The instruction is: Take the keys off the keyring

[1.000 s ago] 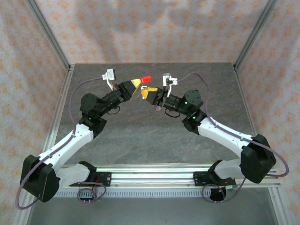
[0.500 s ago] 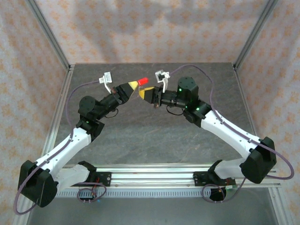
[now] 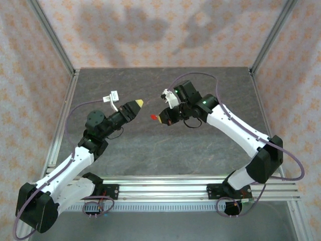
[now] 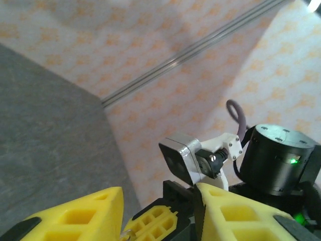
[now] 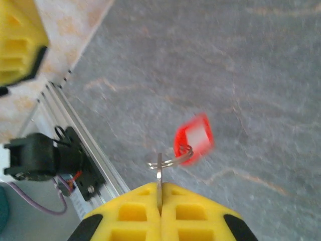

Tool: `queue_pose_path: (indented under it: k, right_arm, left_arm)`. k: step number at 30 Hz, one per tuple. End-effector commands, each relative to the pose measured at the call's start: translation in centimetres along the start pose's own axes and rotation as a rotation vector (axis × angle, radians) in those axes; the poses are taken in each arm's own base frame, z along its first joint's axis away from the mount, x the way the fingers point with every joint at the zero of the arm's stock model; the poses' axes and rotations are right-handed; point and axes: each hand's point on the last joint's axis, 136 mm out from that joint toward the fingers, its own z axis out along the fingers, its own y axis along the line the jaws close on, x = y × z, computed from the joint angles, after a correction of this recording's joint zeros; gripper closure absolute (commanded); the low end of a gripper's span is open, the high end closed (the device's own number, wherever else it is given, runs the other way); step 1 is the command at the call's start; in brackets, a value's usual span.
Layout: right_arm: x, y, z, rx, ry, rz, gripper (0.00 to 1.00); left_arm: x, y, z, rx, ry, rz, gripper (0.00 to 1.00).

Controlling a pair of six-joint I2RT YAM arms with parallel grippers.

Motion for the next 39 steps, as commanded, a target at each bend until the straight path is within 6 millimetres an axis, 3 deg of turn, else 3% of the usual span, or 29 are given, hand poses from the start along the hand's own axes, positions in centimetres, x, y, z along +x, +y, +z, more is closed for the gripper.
queue_pose_path:
  k: [1,4,7,10,17,24,29,39]
  right_arm:
    - [0.3,-0.3,-1.0,0.058,0.032,-0.066,1.00]
    - [0.2,-0.3,-1.0,0.065,0.053,-0.086,1.00]
    - [0.1,-0.2,-0.9,0.059,0.071,-0.113,1.00]
    - [-0.3,0.5,-1.0,0.025,0.060,-0.145,1.00]
    - [-1.1,1.8,-1.5,-0.028,0.028,-0.189,1.00]
    - [-1.4,2.8,-1.8,-0.070,0.014,-0.219,1.00]
    - [-1.6,2.7,-1.8,-0.064,0.008,-0.222,1.00]
    - [-1.9,2.8,-1.6,-0.073,0.002,-0.206,1.00]
  left_arm:
    - [1.5,0.6,-0.3,-0.055,0.108,0.111,0.58]
    - [2.9,1.1,-0.4,-0.065,0.189,0.154,0.59]
    - [4.1,1.4,-0.5,-0.056,0.252,0.180,0.69]
    - [4.8,1.5,-0.6,-0.045,0.287,0.199,0.71]
    - [5.4,1.8,-0.8,-0.031,0.287,0.250,0.55]
    - [4.8,3.1,-1.2,-0.111,0.179,0.391,0.53]
    - [4.9,1.3,-1.2,-0.027,0.168,0.456,0.51]
    - [6.0,-0.7,0.2,0.060,0.295,0.412,0.50]
